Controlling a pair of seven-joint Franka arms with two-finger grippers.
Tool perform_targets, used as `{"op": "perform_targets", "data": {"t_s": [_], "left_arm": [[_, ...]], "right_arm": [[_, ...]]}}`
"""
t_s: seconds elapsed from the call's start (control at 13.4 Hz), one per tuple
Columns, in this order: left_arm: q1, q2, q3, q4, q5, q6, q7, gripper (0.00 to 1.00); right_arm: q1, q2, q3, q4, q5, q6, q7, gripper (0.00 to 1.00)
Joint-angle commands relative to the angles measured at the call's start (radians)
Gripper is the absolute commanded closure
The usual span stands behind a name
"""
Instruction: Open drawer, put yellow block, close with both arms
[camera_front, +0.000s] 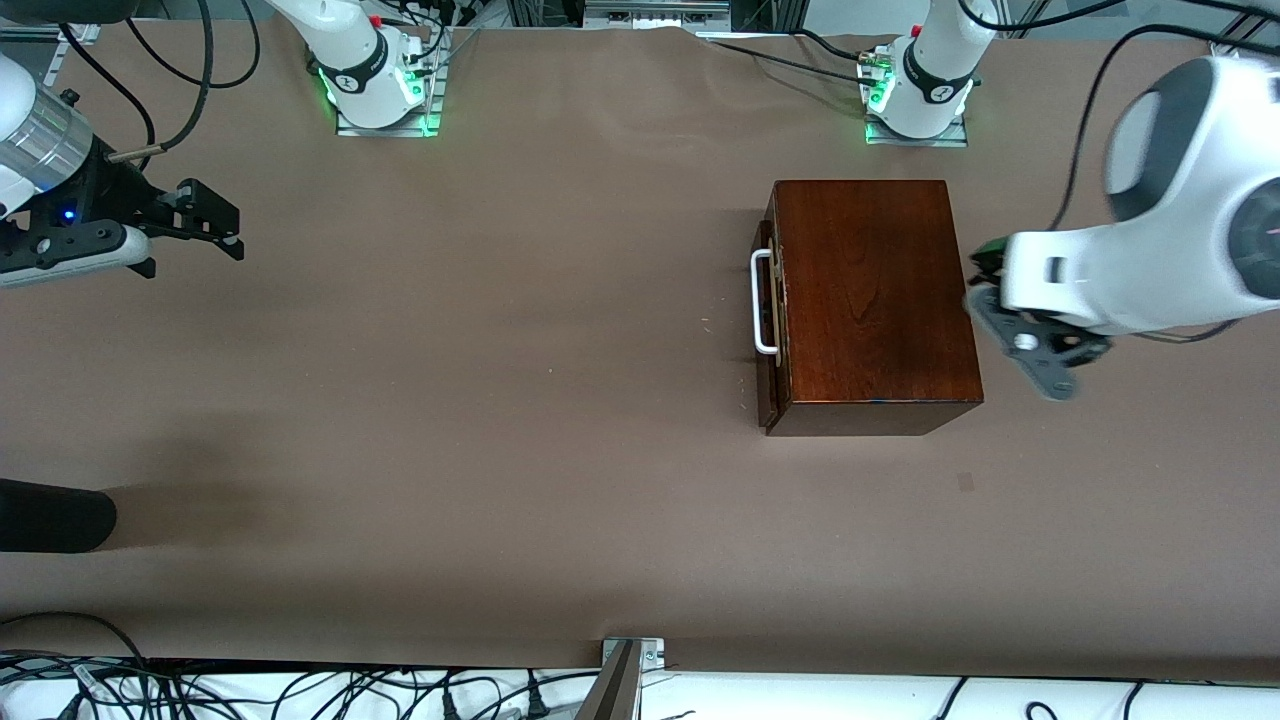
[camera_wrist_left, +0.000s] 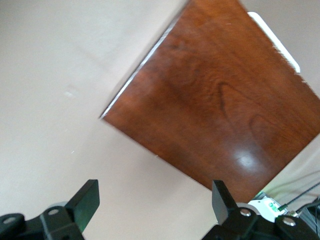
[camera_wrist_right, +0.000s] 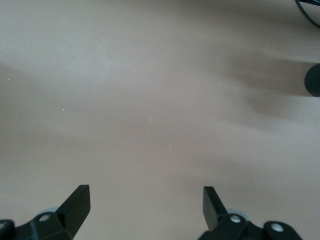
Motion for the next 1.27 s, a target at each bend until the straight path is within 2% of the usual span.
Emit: {"op": "perform_targets", "data": {"t_s": [0.0, 0.15, 0.22, 0.52, 0.75, 0.89, 1.04, 1.19], "left_arm": [[-0.008, -0.048, 0.036, -0.044, 0.002, 0.062, -0.140, 0.00], [0.010, -0.149, 0.038, -0.187, -0.004, 0.230, -0.305, 0.00], [0.027, -0.188, 0.036, -0.238, -0.015, 0.270, -0.388, 0.00], [0.109, -0.297, 0.033, -0.370, -0.082, 0.281, -0.592, 0.00], [0.212, -0.361, -0.074, -0.404, -0.069, 0.280, -0.721, 0.00], [0.220, -0.377, -0.071, -0.422, -0.078, 0.281, -0.736, 0.00], [0.220, -0.444, -0.064, -0.497, -0.078, 0.283, -0.734, 0.00], [0.214, -0.486, -0.071, -0.520, -0.067, 0.280, -0.740, 0.00]], "right_arm": [[-0.004, 0.002, 0.001, 0.015, 0.016, -0.022, 0.013, 0.00], [-0.004, 0.002, 0.000, 0.017, 0.016, -0.022, 0.010, 0.00], [-0.004, 0.002, 0.000, 0.017, 0.016, -0.022, 0.012, 0.00], [-0.004, 0.002, 0.000, 0.017, 0.016, -0.022, 0.012, 0.00], [-0.004, 0.002, 0.000, 0.017, 0.016, -0.022, 0.013, 0.00], [-0.004, 0.002, 0.000, 0.017, 0.016, -0.022, 0.013, 0.00], [-0.004, 0.002, 0.000, 0.017, 0.017, -0.022, 0.013, 0.00], [-0.004, 0.002, 0.000, 0.017, 0.016, -0.022, 0.013, 0.00]]}}
